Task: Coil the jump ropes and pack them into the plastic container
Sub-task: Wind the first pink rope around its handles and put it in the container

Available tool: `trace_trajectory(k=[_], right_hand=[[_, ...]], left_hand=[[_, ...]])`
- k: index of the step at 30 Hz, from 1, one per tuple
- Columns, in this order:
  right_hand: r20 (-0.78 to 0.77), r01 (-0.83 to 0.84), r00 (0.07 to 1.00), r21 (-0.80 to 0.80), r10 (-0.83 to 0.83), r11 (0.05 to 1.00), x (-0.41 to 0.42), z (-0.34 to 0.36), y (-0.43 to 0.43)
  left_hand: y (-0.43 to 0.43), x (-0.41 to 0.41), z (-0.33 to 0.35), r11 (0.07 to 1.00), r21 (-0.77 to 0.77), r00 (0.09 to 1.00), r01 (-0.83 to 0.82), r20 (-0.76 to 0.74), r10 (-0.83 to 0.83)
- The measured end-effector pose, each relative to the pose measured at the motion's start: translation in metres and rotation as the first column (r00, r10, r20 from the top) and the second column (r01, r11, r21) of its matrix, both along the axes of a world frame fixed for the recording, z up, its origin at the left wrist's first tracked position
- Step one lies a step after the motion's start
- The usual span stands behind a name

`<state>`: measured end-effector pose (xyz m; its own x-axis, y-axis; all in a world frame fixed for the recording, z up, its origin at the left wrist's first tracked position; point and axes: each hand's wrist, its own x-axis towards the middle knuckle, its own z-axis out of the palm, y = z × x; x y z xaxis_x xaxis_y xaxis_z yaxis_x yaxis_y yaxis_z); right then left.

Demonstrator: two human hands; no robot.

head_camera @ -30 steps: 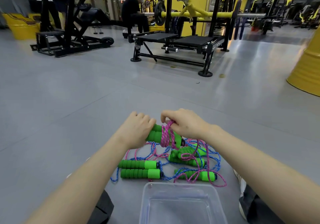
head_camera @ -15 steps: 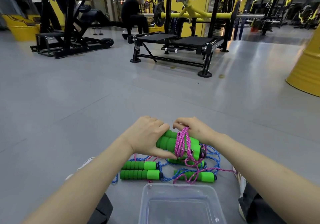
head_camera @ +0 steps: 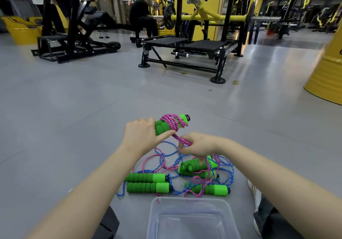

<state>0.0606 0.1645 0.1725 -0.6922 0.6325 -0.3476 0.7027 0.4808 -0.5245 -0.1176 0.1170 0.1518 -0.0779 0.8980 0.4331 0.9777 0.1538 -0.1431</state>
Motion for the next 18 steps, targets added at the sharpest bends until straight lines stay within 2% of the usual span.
trace_trajectory(k=[3,6,8,10,13,18], right_hand=[[0.025,-0.055,0.998,0.092,0.053,0.994,0.005,0.017,0.004],[-0.104,-0.034,0.992,0.315,0.070,0.948,0.009,0.028,0.011],[-0.234,0.031,0.970,0.396,0.068,0.918,0.011,0.027,0.016],[-0.321,0.085,0.946,0.390,0.049,0.917,0.009,0.023,0.015],[-0.321,0.086,0.946,0.398,0.051,0.913,0.005,0.014,0.017],[-0.289,0.053,0.956,0.342,0.051,0.938,0.009,-0.001,0.025]], left_hand=[[-0.002,-0.006,0.000,0.999,-0.040,0.997,0.001,-0.078,-0.004],[-0.005,-0.005,-0.001,0.995,-0.093,0.985,0.038,-0.166,-0.053],[-0.007,-0.004,-0.002,0.986,-0.142,0.977,0.089,-0.179,-0.114],[-0.008,-0.001,0.000,0.969,-0.207,0.968,0.133,-0.184,-0.172],[-0.008,0.000,0.002,0.947,-0.257,0.950,0.190,-0.196,-0.244],[-0.010,0.004,0.004,0.912,-0.185,0.913,0.366,-0.121,-0.391]])
